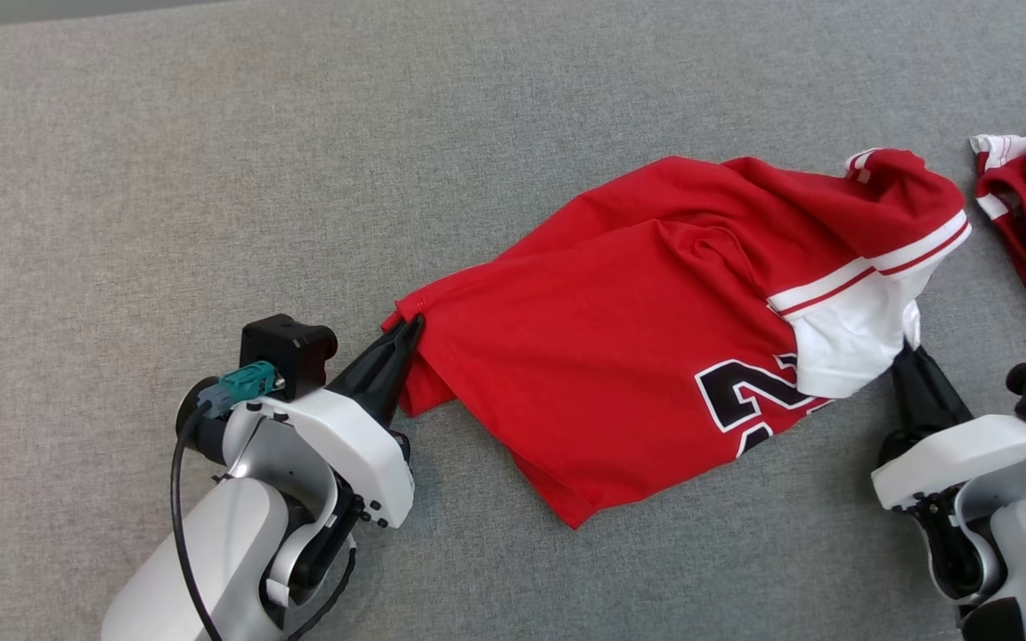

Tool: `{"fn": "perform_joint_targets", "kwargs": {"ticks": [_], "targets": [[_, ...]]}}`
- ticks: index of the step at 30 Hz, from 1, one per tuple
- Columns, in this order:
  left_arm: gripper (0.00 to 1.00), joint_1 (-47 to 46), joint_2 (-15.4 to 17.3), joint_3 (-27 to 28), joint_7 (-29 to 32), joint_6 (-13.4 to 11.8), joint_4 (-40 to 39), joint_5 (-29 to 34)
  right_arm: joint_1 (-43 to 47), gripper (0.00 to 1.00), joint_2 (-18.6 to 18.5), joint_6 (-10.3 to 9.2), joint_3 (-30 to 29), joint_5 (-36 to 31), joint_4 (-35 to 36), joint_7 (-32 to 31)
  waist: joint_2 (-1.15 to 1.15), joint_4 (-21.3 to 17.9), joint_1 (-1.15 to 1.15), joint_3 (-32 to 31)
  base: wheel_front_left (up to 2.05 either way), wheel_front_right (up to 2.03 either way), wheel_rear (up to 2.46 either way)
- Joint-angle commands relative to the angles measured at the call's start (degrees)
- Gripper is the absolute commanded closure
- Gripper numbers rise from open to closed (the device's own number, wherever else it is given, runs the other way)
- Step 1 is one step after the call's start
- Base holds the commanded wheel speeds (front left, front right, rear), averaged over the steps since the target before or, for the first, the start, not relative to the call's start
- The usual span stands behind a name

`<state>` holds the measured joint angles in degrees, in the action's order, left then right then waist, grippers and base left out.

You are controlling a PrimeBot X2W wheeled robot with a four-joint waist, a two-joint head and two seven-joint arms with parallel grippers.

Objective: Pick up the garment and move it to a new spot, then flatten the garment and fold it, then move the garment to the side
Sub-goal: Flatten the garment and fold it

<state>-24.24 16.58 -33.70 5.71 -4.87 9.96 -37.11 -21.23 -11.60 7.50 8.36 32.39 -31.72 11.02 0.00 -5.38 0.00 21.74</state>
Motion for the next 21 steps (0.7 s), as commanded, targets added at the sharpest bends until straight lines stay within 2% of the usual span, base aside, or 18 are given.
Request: {"fn": "perform_joint_targets", "kwargs": {"ticks": [1,9,15,16,21], "targets": [[1.00,-0.7,0.4,0.3,-0.9,-0.3,-0.4,0.6,-0.3,1.00,-1.2,-0.02,0.1,0.9,-0.2,1.2,0.00,0.1,0.00,-0.2,0.00,0.00,0.00],[1.00,0.0,1.8,1.7,-3.0,-1.1,-4.2,0.9,1.8,1.00,-3.4,-0.02,-2.5,0.3,6.9,3.7,0.00,-0.1,0.00,-1.8,0.00,0.00,0.00],[1.00,-0.6,4.8,4.1,-2.7,-1.6,-11.3,0.5,2.2,1.00,-3.6,-0.02,-6.6,2.5,19.3,2.4,0.00,0.0,0.00,-3.8,0.00,0.00,0.00],[1.00,-1.5,6.2,5.2,-2.3,-1.8,-13.8,0.7,1.3,1.00,-3.9,-0.02,-8.0,3.2,23.9,1.1,0.00,0.2,0.00,-4.4,0.00,0.00,0.00],[1.00,-5.1,9.2,8.1,-0.8,-1.3,-18.9,0.0,-3.3,1.00,-3.9,-0.01,-10.9,5.8,33.2,-3.2,0.00,1.1,0.00,-5.8,0.00,0.00,0.00]]}}
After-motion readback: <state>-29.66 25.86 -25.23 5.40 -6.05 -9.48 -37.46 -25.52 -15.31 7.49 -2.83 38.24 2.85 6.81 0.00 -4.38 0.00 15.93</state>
